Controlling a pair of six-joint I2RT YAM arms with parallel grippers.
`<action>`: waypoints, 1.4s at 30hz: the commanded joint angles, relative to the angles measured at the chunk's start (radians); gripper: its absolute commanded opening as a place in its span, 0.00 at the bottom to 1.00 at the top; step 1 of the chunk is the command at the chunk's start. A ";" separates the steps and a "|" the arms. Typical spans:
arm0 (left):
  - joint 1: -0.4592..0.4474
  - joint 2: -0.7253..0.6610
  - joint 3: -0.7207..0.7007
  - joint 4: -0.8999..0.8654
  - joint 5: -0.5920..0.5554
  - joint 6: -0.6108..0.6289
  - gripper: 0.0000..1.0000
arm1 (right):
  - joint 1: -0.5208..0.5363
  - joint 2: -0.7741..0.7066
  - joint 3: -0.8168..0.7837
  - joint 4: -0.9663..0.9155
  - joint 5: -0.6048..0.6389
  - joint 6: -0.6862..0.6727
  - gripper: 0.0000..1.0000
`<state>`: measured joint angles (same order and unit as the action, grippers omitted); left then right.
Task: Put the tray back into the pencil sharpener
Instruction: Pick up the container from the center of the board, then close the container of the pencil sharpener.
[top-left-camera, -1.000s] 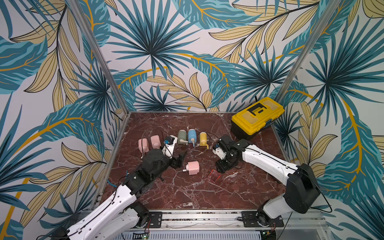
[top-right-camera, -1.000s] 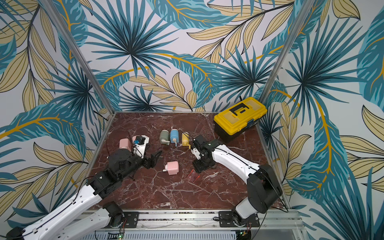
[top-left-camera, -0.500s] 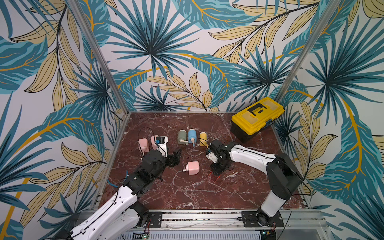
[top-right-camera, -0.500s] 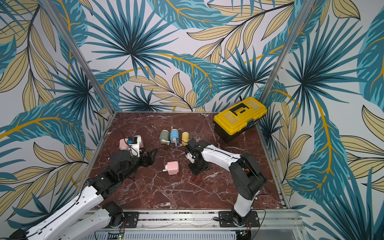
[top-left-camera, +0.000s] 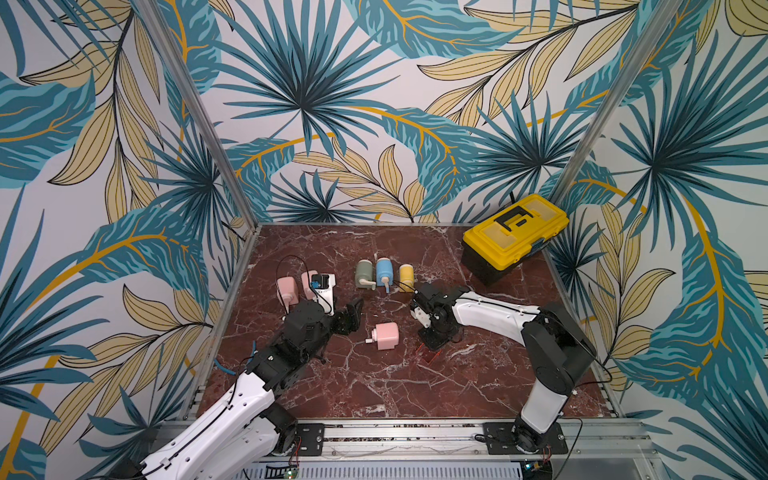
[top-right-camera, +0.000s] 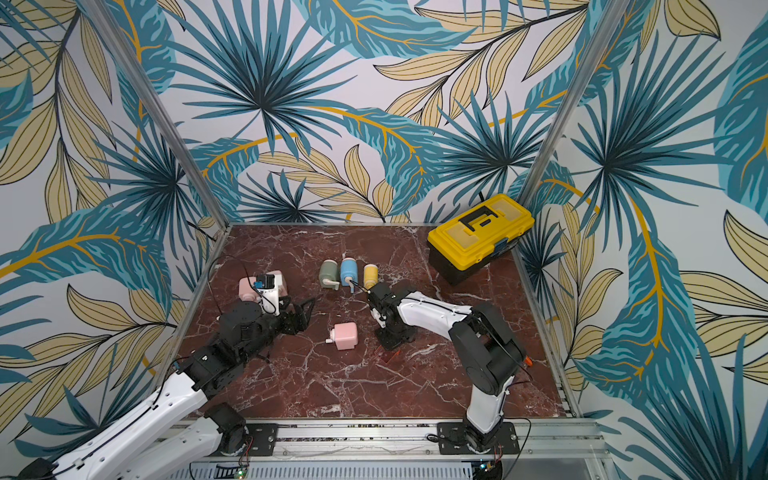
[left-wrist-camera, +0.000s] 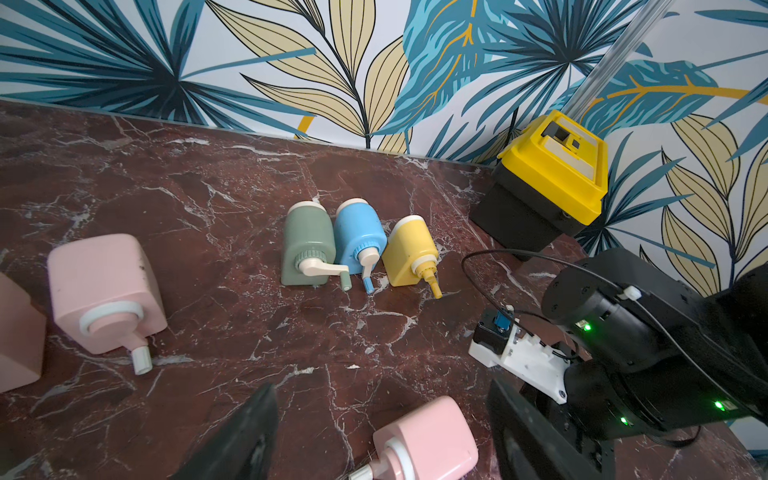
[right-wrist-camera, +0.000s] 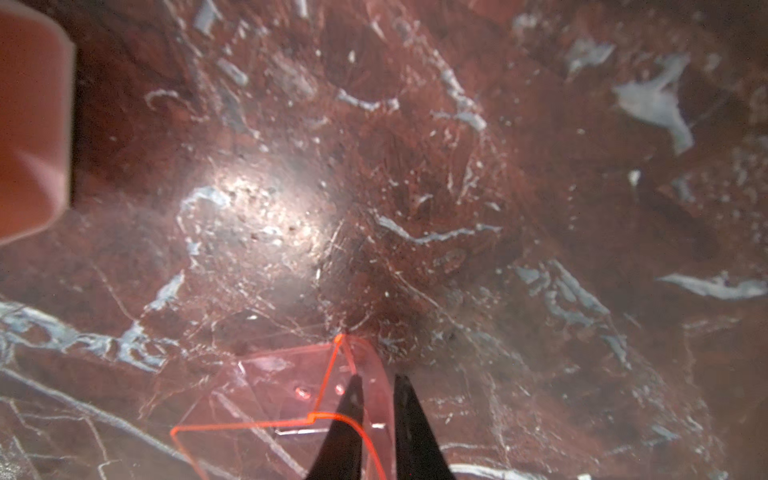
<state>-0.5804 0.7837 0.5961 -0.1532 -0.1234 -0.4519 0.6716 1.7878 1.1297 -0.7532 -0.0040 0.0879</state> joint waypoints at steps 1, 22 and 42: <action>0.005 0.007 0.007 0.013 0.001 0.042 0.81 | 0.006 -0.024 -0.034 0.004 0.038 0.054 0.15; 0.007 0.280 0.216 -0.244 0.496 0.782 0.86 | 0.030 -0.090 -0.080 0.040 0.068 0.492 0.02; 0.007 0.628 0.321 -0.359 0.550 1.047 1.00 | 0.038 -0.066 -0.091 0.186 0.004 0.585 0.27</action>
<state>-0.5789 1.3918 0.8787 -0.4999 0.4065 0.5529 0.7059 1.7374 1.0691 -0.6117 0.0166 0.6399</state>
